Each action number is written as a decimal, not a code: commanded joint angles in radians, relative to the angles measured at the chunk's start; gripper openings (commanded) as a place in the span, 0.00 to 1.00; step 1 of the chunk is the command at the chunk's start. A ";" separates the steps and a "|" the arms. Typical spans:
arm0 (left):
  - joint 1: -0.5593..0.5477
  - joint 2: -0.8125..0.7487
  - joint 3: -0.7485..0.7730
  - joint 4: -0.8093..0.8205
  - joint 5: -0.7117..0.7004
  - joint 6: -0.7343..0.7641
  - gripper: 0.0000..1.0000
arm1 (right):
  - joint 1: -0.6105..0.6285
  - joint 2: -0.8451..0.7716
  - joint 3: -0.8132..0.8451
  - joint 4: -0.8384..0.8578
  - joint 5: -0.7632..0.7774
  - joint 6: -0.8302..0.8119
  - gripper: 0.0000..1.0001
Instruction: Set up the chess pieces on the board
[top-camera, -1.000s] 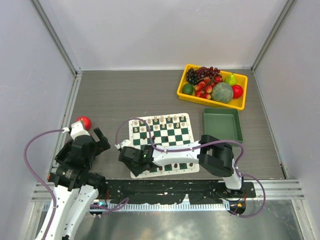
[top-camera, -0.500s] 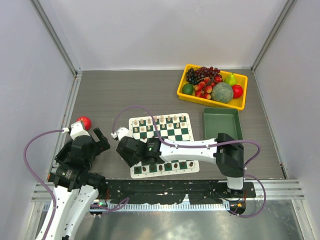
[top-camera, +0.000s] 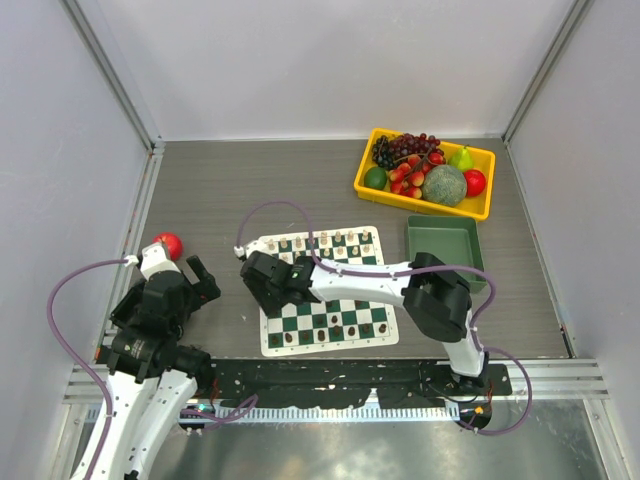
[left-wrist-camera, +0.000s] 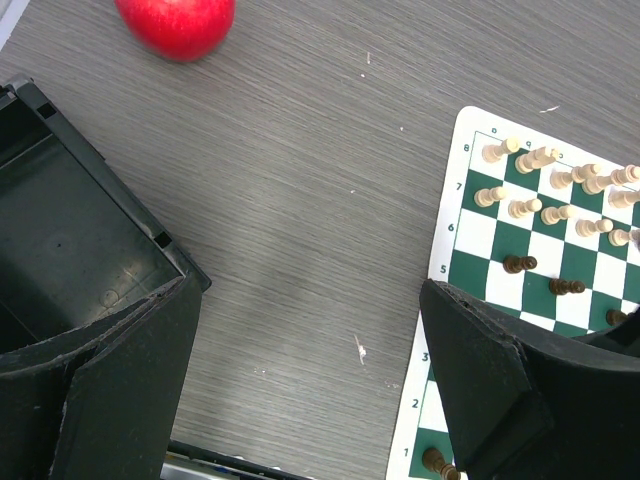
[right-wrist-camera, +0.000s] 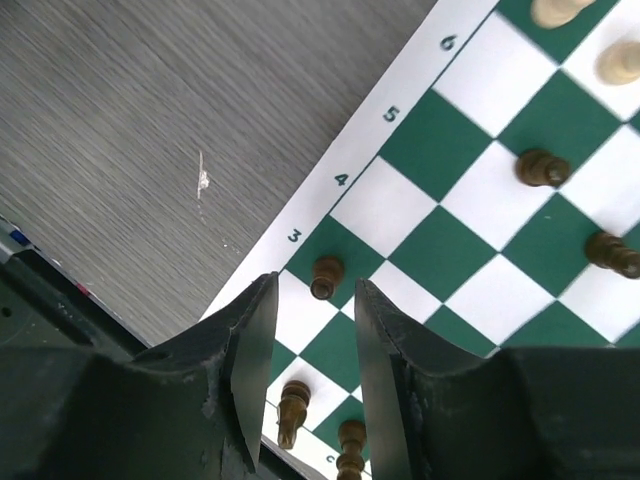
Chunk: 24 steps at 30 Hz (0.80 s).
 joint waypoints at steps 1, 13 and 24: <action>0.005 -0.006 -0.003 0.024 -0.005 0.001 0.99 | 0.005 0.040 0.066 -0.022 -0.059 0.013 0.42; 0.005 -0.003 -0.003 0.024 -0.004 0.001 0.99 | 0.002 0.088 0.090 -0.058 -0.033 0.016 0.35; 0.005 0.000 -0.001 0.026 -0.002 0.001 0.99 | 0.001 0.102 0.101 -0.085 -0.024 0.011 0.33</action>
